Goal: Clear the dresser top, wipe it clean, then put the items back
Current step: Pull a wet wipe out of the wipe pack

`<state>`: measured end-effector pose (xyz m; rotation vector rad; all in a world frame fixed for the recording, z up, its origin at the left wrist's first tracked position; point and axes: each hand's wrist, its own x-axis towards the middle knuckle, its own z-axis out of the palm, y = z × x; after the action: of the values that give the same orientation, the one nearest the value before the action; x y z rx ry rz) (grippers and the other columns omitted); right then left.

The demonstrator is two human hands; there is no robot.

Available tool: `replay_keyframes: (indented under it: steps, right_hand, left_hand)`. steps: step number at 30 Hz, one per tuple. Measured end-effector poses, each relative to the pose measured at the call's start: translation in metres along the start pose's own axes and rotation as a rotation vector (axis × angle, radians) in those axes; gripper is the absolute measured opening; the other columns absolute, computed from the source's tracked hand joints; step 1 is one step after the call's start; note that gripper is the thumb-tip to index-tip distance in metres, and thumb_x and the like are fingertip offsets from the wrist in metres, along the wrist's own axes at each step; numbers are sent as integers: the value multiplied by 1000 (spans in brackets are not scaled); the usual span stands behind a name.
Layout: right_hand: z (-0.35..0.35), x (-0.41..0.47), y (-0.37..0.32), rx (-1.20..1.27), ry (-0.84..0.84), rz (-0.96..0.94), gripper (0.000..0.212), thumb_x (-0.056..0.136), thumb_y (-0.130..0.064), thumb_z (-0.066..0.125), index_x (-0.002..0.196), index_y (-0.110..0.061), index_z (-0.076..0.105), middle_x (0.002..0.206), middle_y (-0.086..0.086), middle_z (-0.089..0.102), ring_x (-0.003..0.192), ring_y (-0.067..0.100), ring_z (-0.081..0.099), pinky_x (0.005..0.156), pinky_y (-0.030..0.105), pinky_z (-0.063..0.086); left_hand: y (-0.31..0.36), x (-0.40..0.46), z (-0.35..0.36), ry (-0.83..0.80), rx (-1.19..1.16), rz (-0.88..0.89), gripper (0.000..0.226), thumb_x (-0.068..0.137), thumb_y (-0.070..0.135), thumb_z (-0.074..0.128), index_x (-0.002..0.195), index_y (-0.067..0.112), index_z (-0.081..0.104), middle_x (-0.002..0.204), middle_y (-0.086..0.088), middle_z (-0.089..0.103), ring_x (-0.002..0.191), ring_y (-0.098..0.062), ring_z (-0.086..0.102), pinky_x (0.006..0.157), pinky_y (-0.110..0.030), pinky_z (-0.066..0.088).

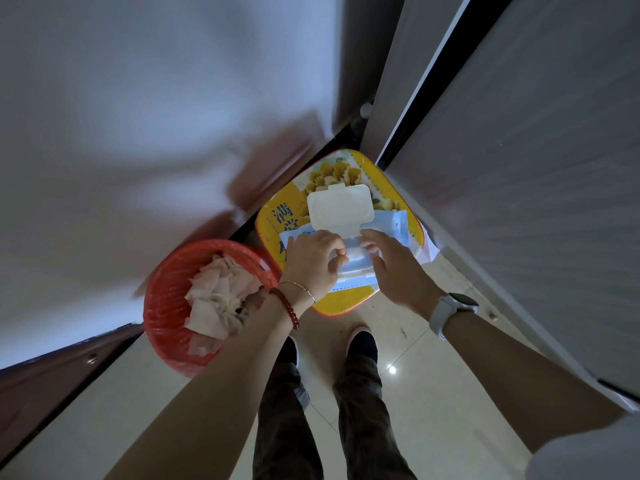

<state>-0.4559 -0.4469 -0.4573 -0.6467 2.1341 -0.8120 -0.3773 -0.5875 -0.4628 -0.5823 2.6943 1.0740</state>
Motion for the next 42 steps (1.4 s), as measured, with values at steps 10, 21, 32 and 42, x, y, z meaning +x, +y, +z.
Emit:
replay_keyframes:
  steps: [10,21,32,42]
  right_hand:
    - [13,1,1,-363,54,-121,44,85,-16,61,126,-10,49,126,11,53,111,31,49,91,41,39]
    - [3,2,-13,-12,186,74,16,91,-12,51,99,-3,62,102,12,67,95,27,59,84,34,43]
    - [-3,-8,-21,55,36,13,19,94,-14,46,108,-2,48,100,6,52,93,22,50,87,34,43]
    - [-14,-12,-32,127,157,-24,11,92,-8,48,97,-2,55,93,-1,53,89,14,51,84,13,41]
  left_hand:
    - [2,-7,-10,-31,-308,-126,10,85,6,53,86,-4,58,88,-15,66,85,-25,58,64,-21,35]
    - [12,5,-7,-69,81,-99,18,81,33,60,85,16,63,80,0,69,90,-25,58,98,-50,33]
    - [11,-6,-12,47,-76,-35,25,84,21,44,87,3,62,81,-15,69,79,-33,60,64,-31,37]
    - [15,-15,-8,79,-35,-5,34,81,28,48,99,3,63,95,-14,68,85,-34,61,77,-39,46]
